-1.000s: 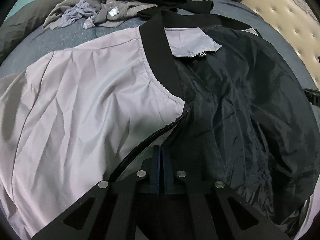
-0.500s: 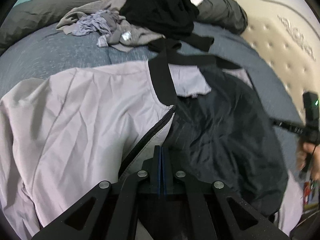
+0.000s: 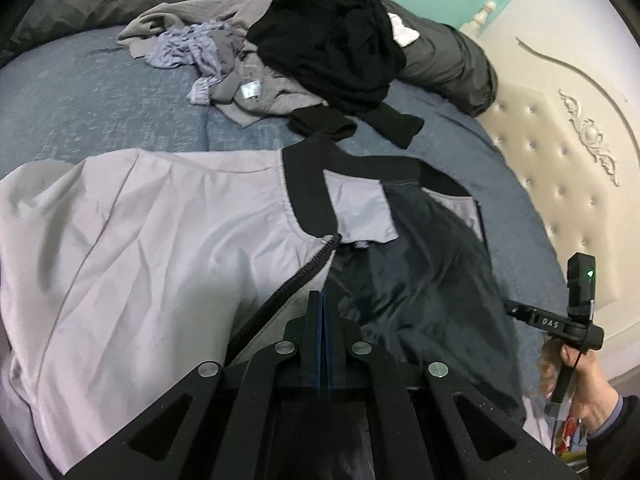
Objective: Fold clothes
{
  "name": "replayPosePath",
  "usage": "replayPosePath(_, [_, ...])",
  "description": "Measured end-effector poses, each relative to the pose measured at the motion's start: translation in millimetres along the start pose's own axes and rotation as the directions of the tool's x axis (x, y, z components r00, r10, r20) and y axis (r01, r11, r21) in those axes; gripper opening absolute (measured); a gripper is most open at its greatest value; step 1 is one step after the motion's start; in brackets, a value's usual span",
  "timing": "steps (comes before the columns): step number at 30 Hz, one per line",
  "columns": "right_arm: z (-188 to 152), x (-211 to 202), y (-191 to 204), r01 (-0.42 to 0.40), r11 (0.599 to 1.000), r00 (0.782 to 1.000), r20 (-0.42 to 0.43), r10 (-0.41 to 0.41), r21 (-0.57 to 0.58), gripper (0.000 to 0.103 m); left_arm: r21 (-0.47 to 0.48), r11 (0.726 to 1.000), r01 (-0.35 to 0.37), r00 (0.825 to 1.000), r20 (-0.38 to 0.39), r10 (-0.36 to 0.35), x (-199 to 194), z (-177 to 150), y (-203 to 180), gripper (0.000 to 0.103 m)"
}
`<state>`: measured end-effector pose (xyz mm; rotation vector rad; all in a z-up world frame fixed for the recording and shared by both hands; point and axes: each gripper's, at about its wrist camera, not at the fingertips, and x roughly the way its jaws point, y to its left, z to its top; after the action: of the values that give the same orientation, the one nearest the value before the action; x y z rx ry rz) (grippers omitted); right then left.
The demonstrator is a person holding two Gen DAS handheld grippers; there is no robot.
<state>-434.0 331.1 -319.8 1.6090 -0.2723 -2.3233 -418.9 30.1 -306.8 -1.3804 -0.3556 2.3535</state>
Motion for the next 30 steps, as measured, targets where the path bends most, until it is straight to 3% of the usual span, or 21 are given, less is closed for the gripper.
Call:
replayPosePath(2, [0.1, 2.3, -1.1, -0.014, 1.000, 1.000, -0.002, 0.014, 0.007, 0.040, 0.000, 0.999, -0.033, 0.999, 0.006, 0.033, -7.1, -2.7, 3.3, 0.002])
replayPosePath(4, [-0.2, 4.2, -0.3, -0.023, 1.000, 1.000, -0.003, 0.023, 0.006, 0.040, 0.049, 0.996, -0.072, 0.997, 0.013, 0.071, -13.9, -4.2, 2.8, 0.014])
replayPosePath(6, [-1.0, 5.4, 2.9, -0.024, 1.000, 1.000, -0.004, 0.024, -0.006, 0.040, 0.078, 0.993, -0.091, 0.996, -0.002, 0.091, -13.4, -5.6, 4.9, 0.019])
replayPosePath(14, [-6.4, 5.2, 8.5, -0.035, 0.999, 0.999, -0.015, 0.034, -0.040, 0.040, 0.116, 0.986, -0.123, 0.985, -0.109, 0.136, 26.6, -21.4, 16.9, 0.019])
replayPosePath(24, [-6.4, 3.3, 3.9, -0.063, 0.996, 0.998, -0.011, 0.063, -0.058, 0.040, 0.225, 0.969, -0.102, 0.988, -0.090, 0.125, 42.8, -8.8, -4.1, 0.019])
replayPosePath(30, [-9.7, 4.2, 7.6, -0.058, 0.995, 0.998, -0.012, 0.058, -0.078, 0.040, 0.260, 0.956, -0.138, 0.978, -0.115, 0.173, 61.9, -10.4, -12.0, 0.019])
